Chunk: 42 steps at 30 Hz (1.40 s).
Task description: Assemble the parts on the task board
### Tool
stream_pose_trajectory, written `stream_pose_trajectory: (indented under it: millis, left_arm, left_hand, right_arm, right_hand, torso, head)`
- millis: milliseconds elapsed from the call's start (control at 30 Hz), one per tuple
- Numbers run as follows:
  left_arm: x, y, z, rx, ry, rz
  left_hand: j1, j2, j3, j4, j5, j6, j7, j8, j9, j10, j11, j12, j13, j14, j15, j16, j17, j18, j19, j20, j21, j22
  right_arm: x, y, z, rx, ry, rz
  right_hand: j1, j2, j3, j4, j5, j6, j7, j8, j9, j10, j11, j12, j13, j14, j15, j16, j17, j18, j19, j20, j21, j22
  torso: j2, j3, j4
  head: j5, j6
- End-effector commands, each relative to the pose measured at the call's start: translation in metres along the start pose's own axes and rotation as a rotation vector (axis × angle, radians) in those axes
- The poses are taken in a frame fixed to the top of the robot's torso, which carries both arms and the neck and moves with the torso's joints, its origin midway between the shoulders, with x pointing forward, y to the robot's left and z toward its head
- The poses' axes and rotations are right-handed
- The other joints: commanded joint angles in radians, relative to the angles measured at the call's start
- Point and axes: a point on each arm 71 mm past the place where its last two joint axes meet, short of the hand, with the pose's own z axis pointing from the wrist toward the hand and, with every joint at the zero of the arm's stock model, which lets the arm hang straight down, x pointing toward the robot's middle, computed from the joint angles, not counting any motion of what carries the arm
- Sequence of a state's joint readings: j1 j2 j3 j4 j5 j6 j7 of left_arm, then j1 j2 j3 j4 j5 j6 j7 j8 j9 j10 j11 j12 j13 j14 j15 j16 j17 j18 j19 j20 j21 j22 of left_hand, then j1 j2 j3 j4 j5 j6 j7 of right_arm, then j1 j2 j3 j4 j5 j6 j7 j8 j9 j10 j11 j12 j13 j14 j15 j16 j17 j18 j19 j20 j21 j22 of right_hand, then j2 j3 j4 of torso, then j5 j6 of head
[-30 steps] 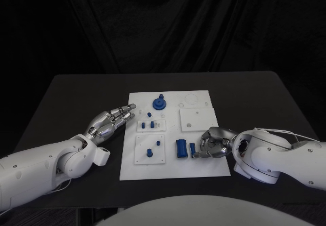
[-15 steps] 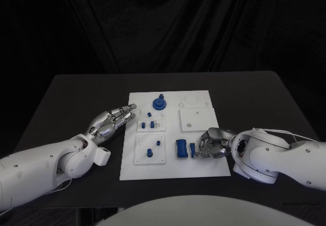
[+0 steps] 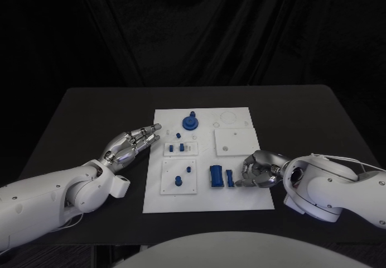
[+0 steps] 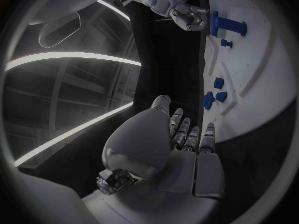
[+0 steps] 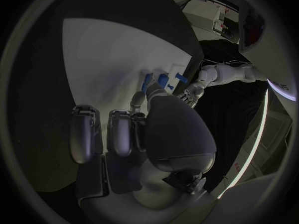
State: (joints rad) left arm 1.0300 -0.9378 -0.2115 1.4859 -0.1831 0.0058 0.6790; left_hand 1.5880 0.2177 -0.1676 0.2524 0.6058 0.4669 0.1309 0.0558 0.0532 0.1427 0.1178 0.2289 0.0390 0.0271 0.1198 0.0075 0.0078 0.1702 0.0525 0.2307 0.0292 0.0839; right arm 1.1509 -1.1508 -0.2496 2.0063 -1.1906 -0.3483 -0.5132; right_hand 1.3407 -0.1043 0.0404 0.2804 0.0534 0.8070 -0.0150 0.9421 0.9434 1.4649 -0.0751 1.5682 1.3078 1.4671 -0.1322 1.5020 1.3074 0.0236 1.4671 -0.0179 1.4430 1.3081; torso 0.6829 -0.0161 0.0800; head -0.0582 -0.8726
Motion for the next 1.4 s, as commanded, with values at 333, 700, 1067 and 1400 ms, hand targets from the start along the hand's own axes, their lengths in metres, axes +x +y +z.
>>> stream_pose_trajectory:
  millis: [333, 700, 1067, 1400]
  left_arm:
    - [0.007, -0.024, 0.000, 0.099, -0.019, 0.048]
    - [0.006, -0.041, 0.013, 0.156, -0.023, 0.102]
    - [0.009, -0.040, 0.026, 0.186, -0.018, 0.117]
    - [0.013, -0.035, 0.032, 0.226, -0.049, 0.147]
  left_hand:
    - [0.000, -0.012, -0.002, 0.008, 0.003, -0.032, -0.013, -0.009, -0.004, -0.019, -0.011, -0.013, -0.002, -0.017, -0.010, -0.003, -0.004, 0.008, -0.028, -0.010, -0.012, -0.036]
    - [-0.021, -0.012, -0.019, 0.036, -0.013, -0.224, -0.096, -0.028, -0.024, -0.074, -0.110, -0.077, -0.011, -0.027, -0.135, -0.007, -0.008, -0.001, -0.038, -0.150, -0.018, -0.052]
    - [-0.354, 0.072, -0.143, 0.042, -0.392, -0.301, -0.171, -0.034, -0.030, -0.122, -0.177, -0.175, -0.026, -0.027, -0.129, -0.007, -0.008, 0.006, -0.047, -0.132, -0.024, -0.070]
    - [-0.433, 0.062, -0.177, 0.039, -0.506, -0.378, -0.253, -0.041, -0.038, -0.143, -0.246, -0.229, -0.039, -0.027, -0.247, -0.007, -0.008, 0.005, -0.053, -0.249, -0.029, -0.084]
  right_arm:
    - [-0.065, 0.025, -0.007, -0.424, -0.349, 0.165]
    - [-0.082, 0.020, 0.008, -0.606, -0.480, 0.325]
    - [-0.053, -0.011, 0.033, -0.607, -0.376, 0.580]
    - [-0.037, -0.027, 0.041, -0.603, -0.324, 0.715]
  right_hand:
    - [0.122, -0.012, 0.075, 0.012, 0.233, 0.056, 0.034, -0.204, -0.177, -0.045, 0.028, -0.130, 0.109, -0.065, 0.036, -0.255, -0.325, 0.084, -0.126, 0.025, -0.369, 0.086]
    - [0.146, -0.053, 0.264, 0.003, 0.435, 0.003, 0.168, -0.464, -0.455, -0.542, 0.186, -1.137, -0.818, -0.464, 0.201, -1.021, -0.965, 0.142, -0.499, 0.173, -1.162, -0.352]
    - [-0.143, -0.050, -0.218, 0.018, 0.189, -0.546, -0.073, -0.907, -0.874, -1.267, 0.085, -1.501, -1.240, -1.438, 0.169, -1.495, -1.301, 0.051, -1.421, 0.254, -1.431, -1.221]
    - [-0.276, -0.068, -0.231, 0.022, 0.115, -0.679, -0.247, -0.923, -0.921, -1.409, -0.094, -1.509, -1.279, -1.467, 0.068, -1.502, -1.307, 0.080, -1.455, 0.172, -1.438, -1.277]
  torso:
    - [-0.011, 0.0041, -0.0007]
    - [-0.052, 0.0142, -0.0099]
    - [-0.097, 0.0279, -0.0319]
    - [-0.134, 0.0323, -0.0521]
  head:
    - [0.007, 0.000]
    - [0.020, 0.000]
    - [0.026, 0.000]
    - [0.045, 0.000]
